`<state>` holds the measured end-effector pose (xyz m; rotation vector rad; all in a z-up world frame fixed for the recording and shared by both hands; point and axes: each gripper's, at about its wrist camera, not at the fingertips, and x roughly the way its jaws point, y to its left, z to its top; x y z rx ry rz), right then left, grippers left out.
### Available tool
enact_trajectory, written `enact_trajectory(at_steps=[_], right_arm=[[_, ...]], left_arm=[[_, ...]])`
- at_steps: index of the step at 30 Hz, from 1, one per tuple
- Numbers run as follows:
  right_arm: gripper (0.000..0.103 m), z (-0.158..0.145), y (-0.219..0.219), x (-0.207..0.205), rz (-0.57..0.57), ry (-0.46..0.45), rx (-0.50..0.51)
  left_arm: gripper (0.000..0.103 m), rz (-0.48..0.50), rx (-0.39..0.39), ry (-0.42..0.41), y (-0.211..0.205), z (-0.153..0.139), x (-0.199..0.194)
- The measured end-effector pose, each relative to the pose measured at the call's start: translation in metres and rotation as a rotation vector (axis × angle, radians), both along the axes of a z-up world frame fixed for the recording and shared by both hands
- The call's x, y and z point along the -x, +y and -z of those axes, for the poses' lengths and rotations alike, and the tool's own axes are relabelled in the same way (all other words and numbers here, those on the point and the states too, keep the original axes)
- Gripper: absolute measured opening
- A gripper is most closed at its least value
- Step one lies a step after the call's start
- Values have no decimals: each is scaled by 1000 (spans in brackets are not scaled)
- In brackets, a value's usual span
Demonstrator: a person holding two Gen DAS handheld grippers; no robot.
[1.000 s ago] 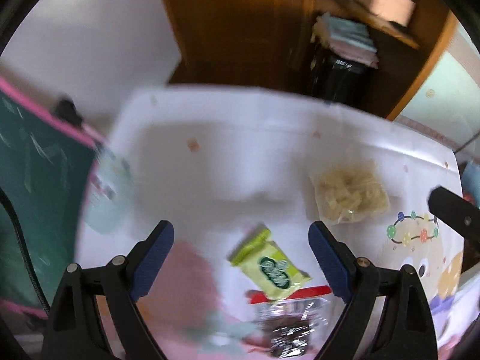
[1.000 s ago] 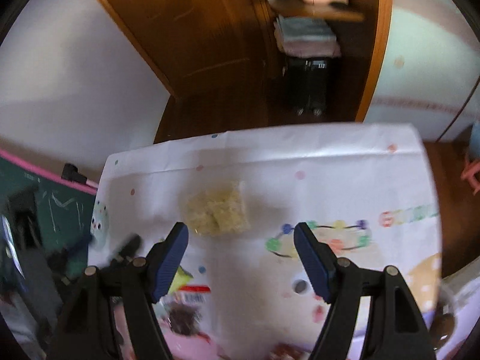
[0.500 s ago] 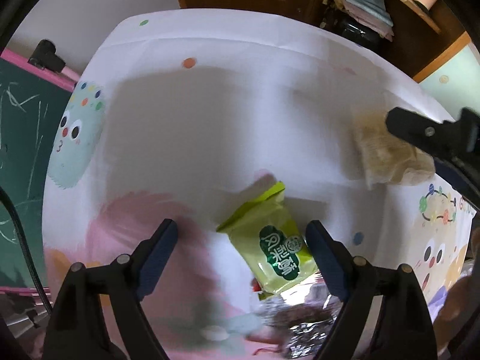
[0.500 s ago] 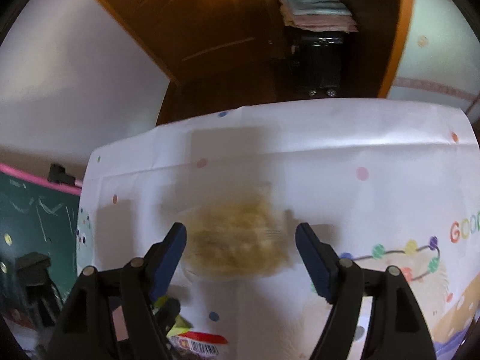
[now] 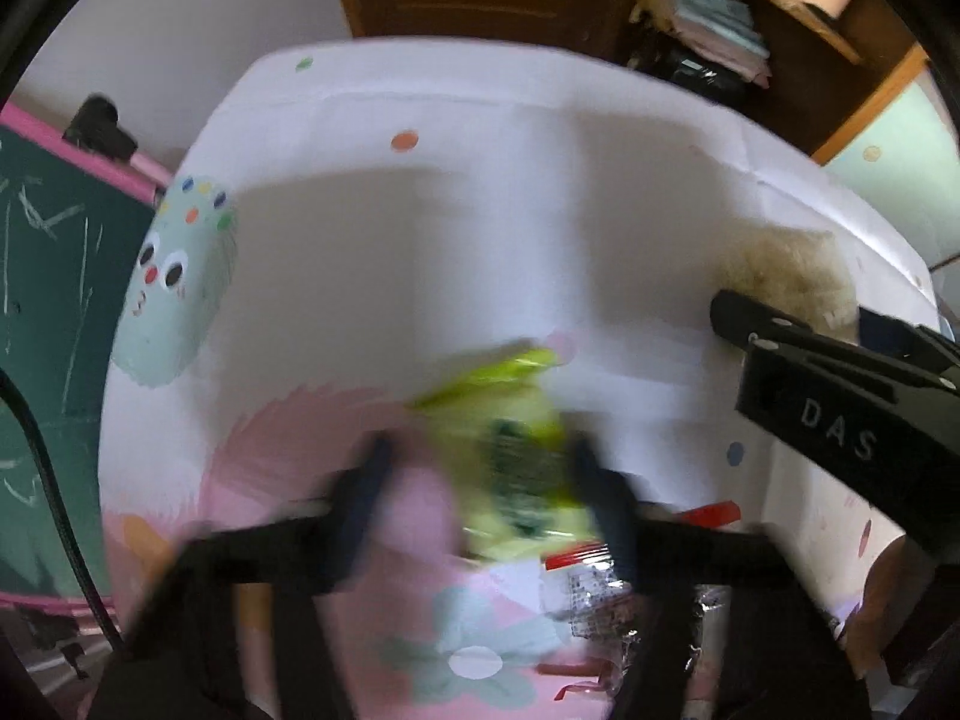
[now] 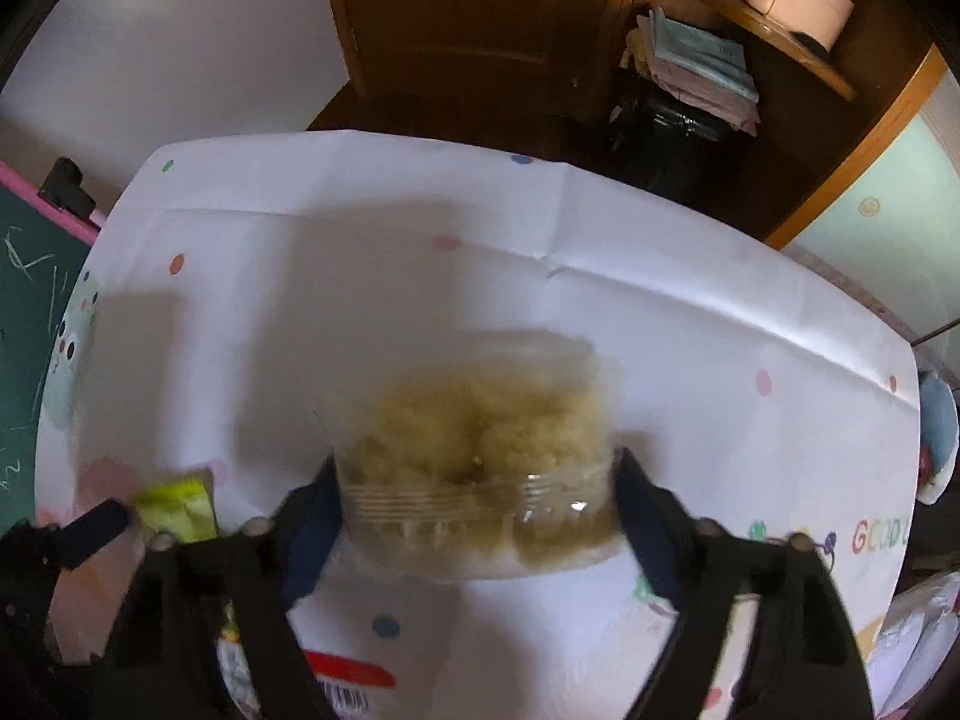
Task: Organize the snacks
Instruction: 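Grasp the green snack packet with the left tool while the right grasps a clear puffed snack bag, then carry both held snacks over the white tray and open both tools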
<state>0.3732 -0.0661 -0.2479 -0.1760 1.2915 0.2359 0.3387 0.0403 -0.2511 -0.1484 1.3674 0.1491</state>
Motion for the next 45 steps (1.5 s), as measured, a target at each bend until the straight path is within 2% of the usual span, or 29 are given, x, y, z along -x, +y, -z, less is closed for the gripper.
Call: enact_trajectory(at_steps=[2,6,9,13,16,18,21,25,30,33,36,45], right_arm=[[66,-3,-8,5,17,21,-14],[66,-11,-30,28,34,30,-26],[66,-40,-57,58,65,5,-105],[66,-99,-94,118,86,-91,-217],[66,-147,-120,175,83,-195,-289],[66,-172,-136,218,71,-267,-333],[66,-195,-159,272,66,-351,-353],[66,-204,-175,327,60,-388,-396],[66,-198,-186,388,81,-448,-390],[66,-189,-187,411,81,-449,-403],[66,-181,-185,429,67,-444,-388],[66,-161,-171,447,25,-414,-317]], left_arm=[[36,13,29,7,-1,-2,4],[36,22,7,-31,-6,-14,15],[36,29,51,-83,-8,-42,31],[36,106,19,-205,-22,-99,67],[36,178,22,-303,-31,-152,106],[36,223,26,-356,-42,-176,129],[36,288,23,-423,-59,-209,175],[36,340,26,-482,-69,-237,233],[36,366,-8,-545,-85,-245,297],[36,371,-19,-555,-95,-237,323],[36,376,-65,-564,-107,-228,345],[37,337,-122,-544,-111,-200,364]])
